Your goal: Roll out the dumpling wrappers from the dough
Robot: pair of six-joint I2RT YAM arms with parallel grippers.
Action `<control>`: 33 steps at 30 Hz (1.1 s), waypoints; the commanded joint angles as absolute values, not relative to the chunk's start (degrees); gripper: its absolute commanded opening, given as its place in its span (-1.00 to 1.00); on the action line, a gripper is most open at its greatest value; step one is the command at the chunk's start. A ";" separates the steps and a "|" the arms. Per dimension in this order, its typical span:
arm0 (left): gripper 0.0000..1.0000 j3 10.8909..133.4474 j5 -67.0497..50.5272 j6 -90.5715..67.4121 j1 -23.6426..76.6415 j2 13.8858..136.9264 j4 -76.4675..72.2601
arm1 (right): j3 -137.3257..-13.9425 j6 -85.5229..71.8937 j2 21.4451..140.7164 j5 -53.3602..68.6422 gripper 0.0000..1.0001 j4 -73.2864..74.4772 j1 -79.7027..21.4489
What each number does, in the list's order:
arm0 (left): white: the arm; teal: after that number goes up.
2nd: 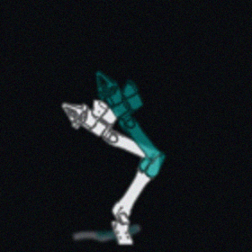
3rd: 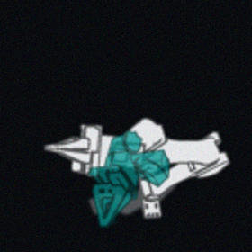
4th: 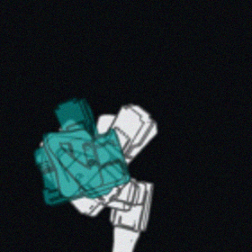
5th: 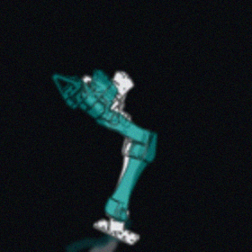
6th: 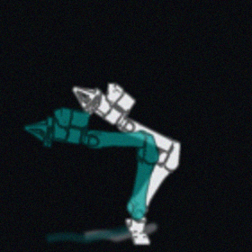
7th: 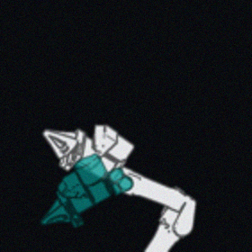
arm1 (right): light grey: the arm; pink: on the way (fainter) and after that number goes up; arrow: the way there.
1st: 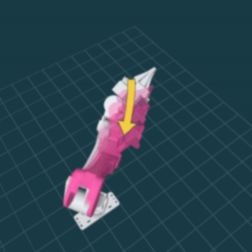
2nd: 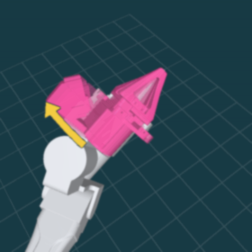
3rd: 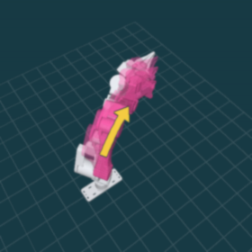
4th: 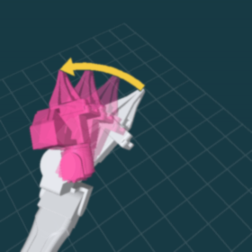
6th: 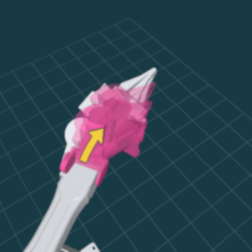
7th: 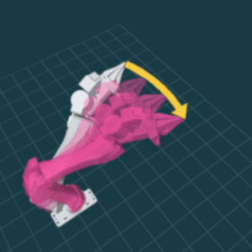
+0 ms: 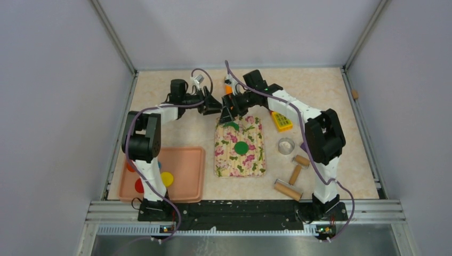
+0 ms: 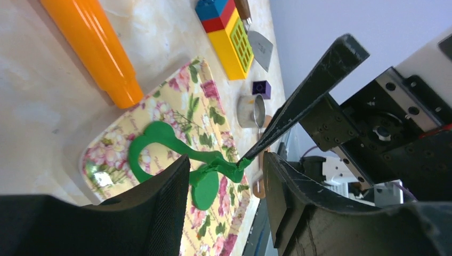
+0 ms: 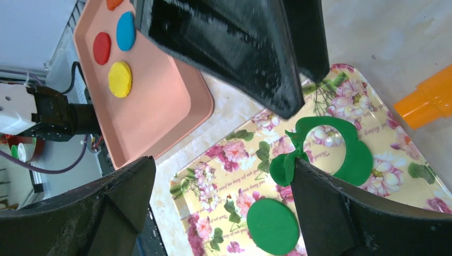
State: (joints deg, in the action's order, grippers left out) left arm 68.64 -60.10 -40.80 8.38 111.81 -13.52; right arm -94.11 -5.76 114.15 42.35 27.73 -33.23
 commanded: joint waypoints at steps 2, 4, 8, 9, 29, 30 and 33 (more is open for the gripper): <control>0.12 70.38 -66.53 -41.05 10.90 112.76 -15.30 | -94.28 -8.69 112.48 44.58 0.93 23.41 -32.87; 0.12 70.51 -66.70 -40.85 11.74 112.91 -15.34 | -94.93 -9.97 113.02 43.42 0.93 23.17 -32.72; 0.12 70.56 -65.94 -40.39 13.09 113.08 -14.86 | -95.11 -10.90 113.19 43.54 0.93 22.66 -32.52; 0.13 70.74 -65.31 -39.66 13.36 113.15 -13.73 | -95.09 -10.91 113.11 43.62 0.93 22.55 -32.52; 0.10 71.61 -43.28 -27.95 13.49 114.84 5.80 | -94.09 -2.74 107.83 35.58 0.93 27.98 -32.43; 0.10 71.58 -43.55 -28.01 13.46 114.67 5.60 | -93.66 -2.35 107.62 34.32 0.93 28.17 -32.43; 0.11 71.60 -45.24 -27.97 13.53 113.85 4.69 | -92.92 -0.64 107.00 30.92 0.93 28.79 -32.43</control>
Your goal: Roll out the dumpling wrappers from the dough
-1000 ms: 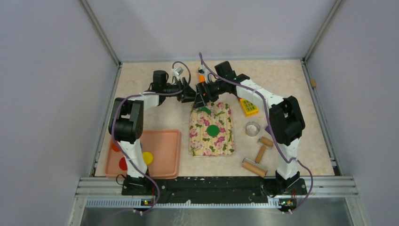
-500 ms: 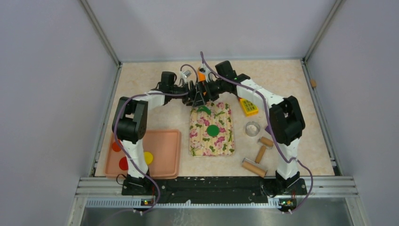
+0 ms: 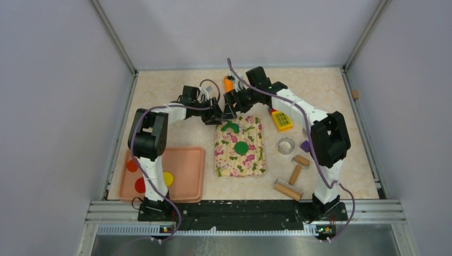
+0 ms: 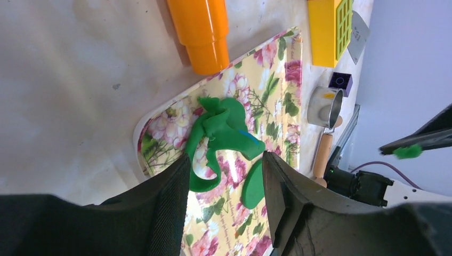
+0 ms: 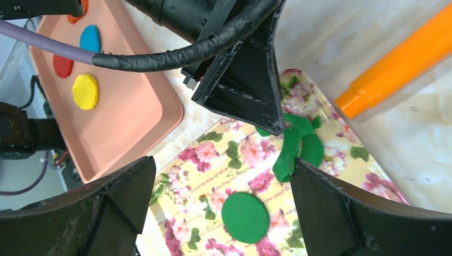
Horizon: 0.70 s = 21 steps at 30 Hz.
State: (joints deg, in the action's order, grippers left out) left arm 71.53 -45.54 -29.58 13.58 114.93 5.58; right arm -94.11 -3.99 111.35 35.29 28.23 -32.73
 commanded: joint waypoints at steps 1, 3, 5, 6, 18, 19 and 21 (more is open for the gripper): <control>0.11 71.58 -46.19 -27.95 13.54 113.58 4.21 | -92.78 -0.38 106.77 29.91 0.93 29.01 -32.36; 0.12 71.07 -49.01 -28.59 13.62 112.52 1.82 | -92.21 0.53 106.39 28.89 0.93 29.17 -32.39; 0.14 70.45 -53.63 -30.39 13.70 111.74 -2.25 | -91.28 1.35 106.43 29.46 0.93 29.28 -32.43; 0.14 69.91 -56.11 -32.23 13.82 111.51 -5.40 | -90.71 1.09 106.41 30.10 0.93 29.28 -32.43; 0.17 71.87 -57.71 -34.92 18.17 112.42 -8.55 | -89.55 -4.45 108.61 39.37 0.93 26.14 -32.52; 0.17 72.18 -57.15 -34.86 18.19 112.81 -8.19 | -89.63 -4.82 108.66 40.07 0.93 25.97 -32.56; 0.16 72.47 -56.06 -35.29 18.19 113.33 -8.20 | -89.57 -5.36 108.81 41.17 0.93 25.77 -32.61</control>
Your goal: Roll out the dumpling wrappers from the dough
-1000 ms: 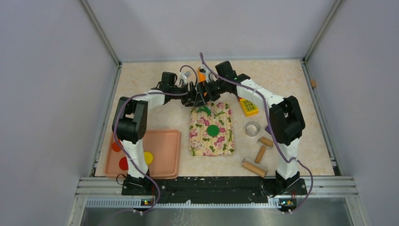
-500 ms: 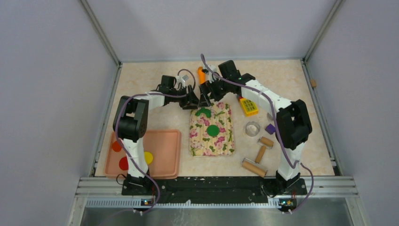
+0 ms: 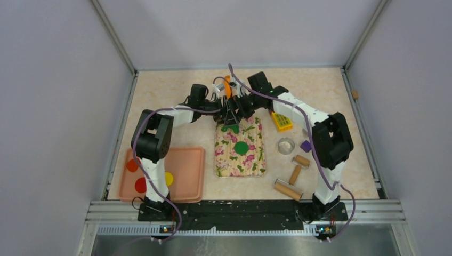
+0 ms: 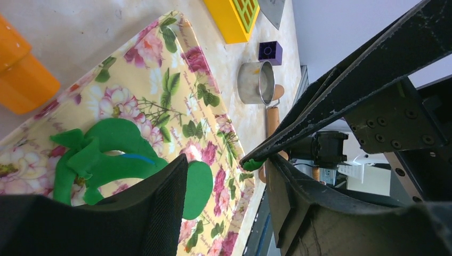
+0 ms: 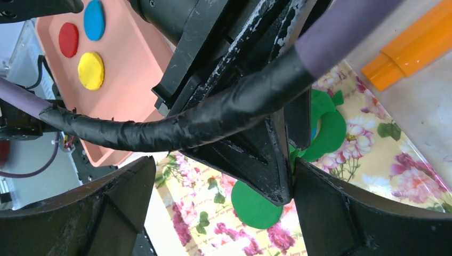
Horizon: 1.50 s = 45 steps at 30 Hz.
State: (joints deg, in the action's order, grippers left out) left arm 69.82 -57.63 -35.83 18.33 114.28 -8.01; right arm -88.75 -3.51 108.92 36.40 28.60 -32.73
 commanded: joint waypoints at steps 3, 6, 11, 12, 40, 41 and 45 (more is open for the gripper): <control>0.15 72.39 -54.31 -36.31 18.04 113.77 -8.29 | -89.26 -5.95 108.65 42.05 0.93 25.49 -32.65; 0.14 71.33 -54.61 -39.27 17.57 113.91 -10.78 | -88.97 -6.07 108.50 41.60 0.93 25.34 -32.65; 0.15 66.07 -61.30 -52.88 16.62 114.89 -30.78 | -88.06 -6.15 108.46 40.96 0.93 25.45 -32.61; 0.14 65.40 -62.19 -55.64 16.61 115.04 -34.22 | -87.85 -6.29 108.44 40.96 0.93 25.42 -32.63; -0.07 67.69 -39.61 -36.35 15.21 113.73 -0.73 | -87.52 -7.44 106.18 41.93 0.91 25.40 -32.61; -0.07 67.85 -39.44 -36.07 15.21 113.74 -0.34 | -87.50 -7.35 106.11 41.80 0.91 25.57 -32.60; -0.04 67.70 -39.83 -34.65 15.21 113.22 -0.26 | -87.37 -6.41 105.93 40.60 0.91 26.12 -32.53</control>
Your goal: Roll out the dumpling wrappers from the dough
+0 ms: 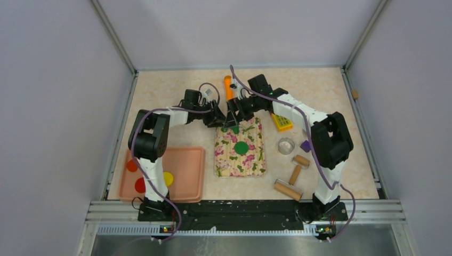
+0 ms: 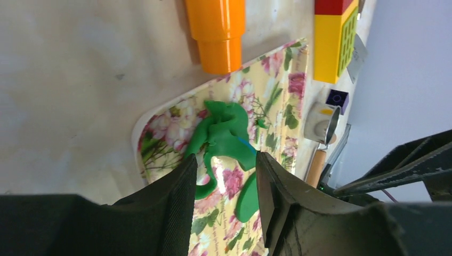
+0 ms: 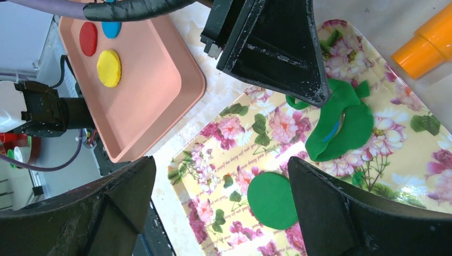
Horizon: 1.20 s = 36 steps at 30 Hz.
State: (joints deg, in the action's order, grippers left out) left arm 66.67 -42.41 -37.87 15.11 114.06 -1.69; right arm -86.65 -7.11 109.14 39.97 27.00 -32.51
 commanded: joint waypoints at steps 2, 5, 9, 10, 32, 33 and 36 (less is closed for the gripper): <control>0.01 67.51 -40.20 -33.16 15.21 112.44 -0.26 | -87.39 -5.63 105.55 39.82 0.91 26.44 -32.37; 0.04 67.18 -40.36 -31.76 15.21 110.94 1.72 | -87.45 -4.70 104.72 38.94 0.91 27.03 -31.49; 0.05 66.53 -42.53 -30.24 15.12 107.67 2.07 | -87.55 -2.25 101.84 36.00 0.90 29.30 -29.60; 0.06 66.41 -43.40 -29.69 15.12 106.13 2.39 | -87.43 -0.84 100.68 33.54 0.90 30.07 -29.01; 0.08 59.51 -43.35 2.51 15.20 71.49 25.13 | -81.47 23.95 103.08 -1.94 0.10 34.22 -8.11; 0.08 59.50 -42.83 3.28 15.20 70.93 26.59 | -81.93 24.13 104.35 -2.21 0.11 34.00 -8.01; 0.08 59.02 -42.05 4.43 15.12 69.45 29.63 | -83.15 23.85 107.96 -3.00 0.13 33.68 -7.71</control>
